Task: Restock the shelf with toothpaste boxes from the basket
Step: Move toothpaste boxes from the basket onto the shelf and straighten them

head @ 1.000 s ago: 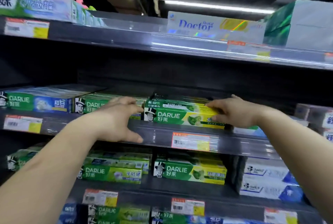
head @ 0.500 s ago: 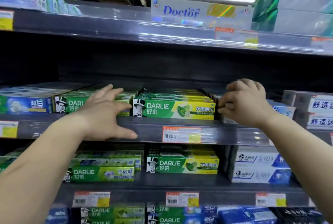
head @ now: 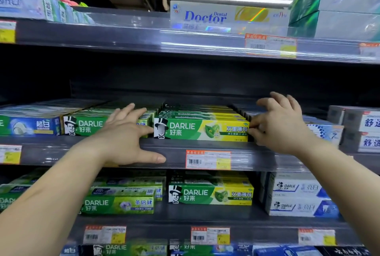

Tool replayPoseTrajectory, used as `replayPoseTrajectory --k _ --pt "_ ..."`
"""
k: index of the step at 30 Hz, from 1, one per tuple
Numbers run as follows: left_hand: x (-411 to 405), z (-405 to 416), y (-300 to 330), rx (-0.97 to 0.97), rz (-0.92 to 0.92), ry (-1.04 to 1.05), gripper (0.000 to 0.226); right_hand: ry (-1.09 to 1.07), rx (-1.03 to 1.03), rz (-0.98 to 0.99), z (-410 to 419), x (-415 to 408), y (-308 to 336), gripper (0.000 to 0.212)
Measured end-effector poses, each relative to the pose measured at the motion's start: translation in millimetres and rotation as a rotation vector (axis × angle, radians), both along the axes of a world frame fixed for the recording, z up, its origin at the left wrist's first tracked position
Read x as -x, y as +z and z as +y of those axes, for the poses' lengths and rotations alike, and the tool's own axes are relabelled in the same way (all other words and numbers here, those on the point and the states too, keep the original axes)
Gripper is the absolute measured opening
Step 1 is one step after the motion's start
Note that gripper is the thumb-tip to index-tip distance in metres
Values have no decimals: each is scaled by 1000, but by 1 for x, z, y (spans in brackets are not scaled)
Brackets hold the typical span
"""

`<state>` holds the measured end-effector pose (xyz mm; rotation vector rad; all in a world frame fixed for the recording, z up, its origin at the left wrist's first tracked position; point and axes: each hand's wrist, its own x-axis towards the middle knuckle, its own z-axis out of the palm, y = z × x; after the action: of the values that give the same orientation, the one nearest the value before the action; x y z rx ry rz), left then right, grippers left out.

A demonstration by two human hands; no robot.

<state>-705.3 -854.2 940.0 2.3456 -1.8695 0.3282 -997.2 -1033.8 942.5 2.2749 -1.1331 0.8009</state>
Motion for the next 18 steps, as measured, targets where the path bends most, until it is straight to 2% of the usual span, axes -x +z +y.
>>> replayPoseTrajectory --k 4,6,8,9,14,16,18 --pt "2 -2 1 -2 -23 14 125 -2 16 -4 -2 -3 -2 5" --pt "3 -1 0 -7 -24 16 125 10 13 -68 -1 -3 2 6" --pt "2 1 -2 -10 -27 18 121 78 -98 -226 4 -1 16 12" --pt "1 2 -3 -12 -27 21 121 96 -170 -243 4 0 23 17" --pt "4 2 -4 -10 -52 31 128 -91 -378 210 -4 -5 39 71" --pt "5 2 -3 8 -45 29 130 -119 -396 283 -8 -9 37 82" --pt "6 0 -1 24 -35 34 131 -141 -394 330 -11 -13 38 83"
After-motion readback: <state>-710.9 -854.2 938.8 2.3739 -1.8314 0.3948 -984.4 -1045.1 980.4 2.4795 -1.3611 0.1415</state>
